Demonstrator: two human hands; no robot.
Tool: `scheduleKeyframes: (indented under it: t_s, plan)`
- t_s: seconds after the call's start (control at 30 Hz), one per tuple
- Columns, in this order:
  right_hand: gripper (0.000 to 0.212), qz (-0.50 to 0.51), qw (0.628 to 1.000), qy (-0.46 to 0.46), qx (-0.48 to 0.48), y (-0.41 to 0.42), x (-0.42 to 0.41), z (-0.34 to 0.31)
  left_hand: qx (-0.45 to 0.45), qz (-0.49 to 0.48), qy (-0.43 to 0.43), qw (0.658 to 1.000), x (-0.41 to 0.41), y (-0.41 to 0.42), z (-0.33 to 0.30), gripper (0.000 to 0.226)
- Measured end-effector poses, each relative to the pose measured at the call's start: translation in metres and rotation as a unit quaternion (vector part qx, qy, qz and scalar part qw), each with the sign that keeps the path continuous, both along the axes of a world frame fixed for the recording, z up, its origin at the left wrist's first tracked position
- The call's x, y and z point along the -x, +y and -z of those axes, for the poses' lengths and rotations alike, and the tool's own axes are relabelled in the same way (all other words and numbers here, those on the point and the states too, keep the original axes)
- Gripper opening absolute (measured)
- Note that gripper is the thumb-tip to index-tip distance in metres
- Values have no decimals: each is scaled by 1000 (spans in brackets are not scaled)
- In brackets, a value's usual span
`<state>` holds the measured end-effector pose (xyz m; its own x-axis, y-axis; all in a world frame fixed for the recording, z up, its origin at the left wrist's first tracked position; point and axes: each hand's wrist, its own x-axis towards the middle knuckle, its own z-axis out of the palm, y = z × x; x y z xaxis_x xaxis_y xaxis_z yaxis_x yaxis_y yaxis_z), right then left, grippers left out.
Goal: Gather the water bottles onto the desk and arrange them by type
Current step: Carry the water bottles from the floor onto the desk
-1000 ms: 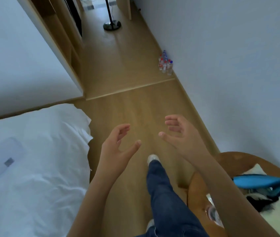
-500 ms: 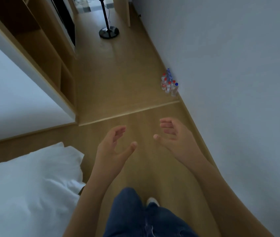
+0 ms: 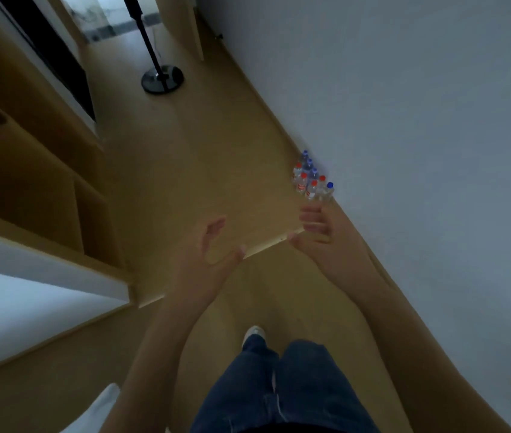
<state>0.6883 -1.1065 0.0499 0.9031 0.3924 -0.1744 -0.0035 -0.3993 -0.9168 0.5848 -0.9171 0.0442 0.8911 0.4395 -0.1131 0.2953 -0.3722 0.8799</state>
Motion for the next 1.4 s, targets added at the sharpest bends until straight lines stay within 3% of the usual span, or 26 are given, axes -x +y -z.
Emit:
scheduleKeyframes:
  t_s: [0.37, 0.63, 0.87, 1.1, 1.4]
  plan:
    - [42, 75, 996, 31, 26, 109, -189, 35, 63, 59, 14, 996, -227, 117, 27, 49]
    - [42, 130, 991, 12, 38, 177, -364, 40, 49, 126, 37, 990, -423, 184, 34, 50]
    - [47, 211, 975, 35, 65, 205, -457, 50, 53, 207, 71, 974, -553, 215, 40, 49]
    - [44, 365, 925, 103, 29, 237, -524, 84, 34, 348, 92, 933, -670, 247, 75, 51]
    - [45, 569, 812, 128, 12, 278, -580, 136, 5, 529, 134, 838, -798, 272, 121, 48]
